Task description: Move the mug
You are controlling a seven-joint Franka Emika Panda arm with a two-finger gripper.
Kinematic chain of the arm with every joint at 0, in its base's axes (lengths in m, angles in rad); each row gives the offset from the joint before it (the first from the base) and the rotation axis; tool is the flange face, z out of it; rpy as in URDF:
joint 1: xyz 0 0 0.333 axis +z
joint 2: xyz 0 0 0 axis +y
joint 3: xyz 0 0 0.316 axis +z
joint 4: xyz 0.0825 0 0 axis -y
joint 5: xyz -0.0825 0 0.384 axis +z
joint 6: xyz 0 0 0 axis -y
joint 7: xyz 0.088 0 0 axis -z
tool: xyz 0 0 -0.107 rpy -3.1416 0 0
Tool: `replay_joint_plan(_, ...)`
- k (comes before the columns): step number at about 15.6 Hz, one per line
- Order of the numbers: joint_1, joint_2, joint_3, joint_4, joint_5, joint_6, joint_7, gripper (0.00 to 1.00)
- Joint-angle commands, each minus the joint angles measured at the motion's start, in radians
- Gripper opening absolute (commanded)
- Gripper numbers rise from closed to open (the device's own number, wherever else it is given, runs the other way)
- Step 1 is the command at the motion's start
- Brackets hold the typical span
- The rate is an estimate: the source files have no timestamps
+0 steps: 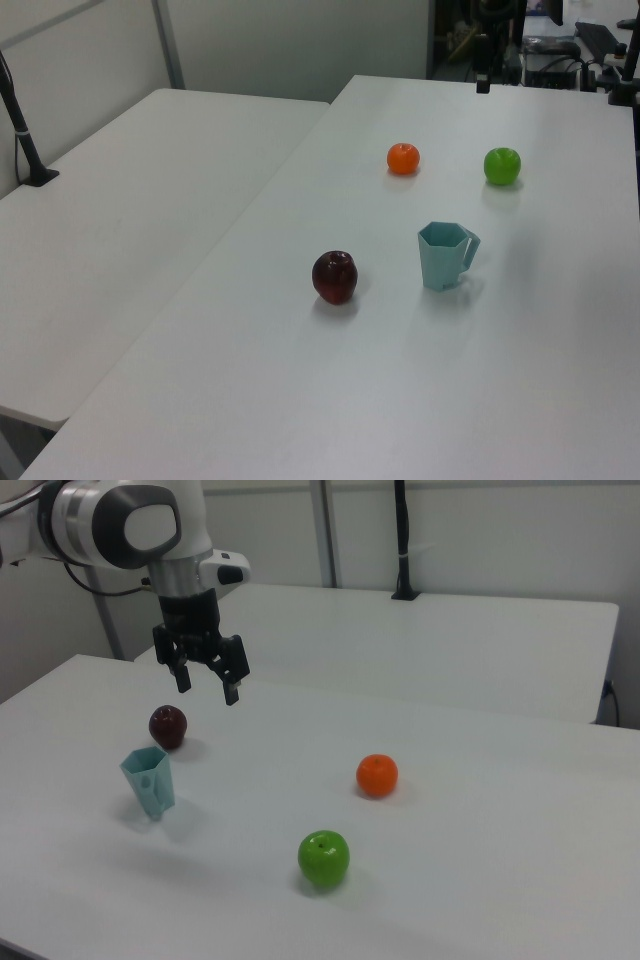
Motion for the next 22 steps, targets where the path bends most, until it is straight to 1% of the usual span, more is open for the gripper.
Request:
replay_joint_plan(1, 0.059, 0.005, -0.034, -0.007, 0.019, 0.021, -0.009, 1.0)
replay_joint_plan(3, 0.086, 0.004, -0.054, -0.017, 0.02, 0.02, -0.068, 1.0)
replay_joint_plan(6, 0.097, -0.002, -0.07, -0.037, 0.052, 0.02, -0.142, 1.0)
replay_joint_plan(9, 0.106, -0.015, -0.07, -0.085, 0.053, 0.02, -0.193, 1.0)
replay_joint_plan(11, 0.117, -0.035, -0.07, -0.134, 0.053, 0.021, -0.312, 1.0)
replay_joint_plan(12, 0.12, -0.035, -0.07, -0.146, 0.054, 0.02, -0.386, 1.0)
replay_joint_plan(13, 0.123, -0.035, -0.068, -0.149, 0.054, 0.021, -0.43, 1.0)
replay_joint_plan(15, 0.129, -0.035, -0.065, -0.155, 0.054, 0.021, -0.455, 1.0)
replay_joint_plan(16, 0.134, -0.036, -0.058, -0.178, 0.054, 0.032, -0.469, 1.0)
replay_joint_plan(17, 0.145, -0.051, -0.053, -0.215, 0.054, 0.073, -0.48, 1.0)
replay_joint_plan(20, 0.169, -0.133, -0.012, -0.385, 0.056, 0.3, -0.466, 1.0)
replay_joint_plan(21, 0.174, -0.154, -0.004, -0.425, 0.056, 0.351, -0.466, 1.0)
replay_joint_plan(22, 0.189, -0.162, -0.004, -0.445, 0.056, 0.377, -0.468, 1.0)
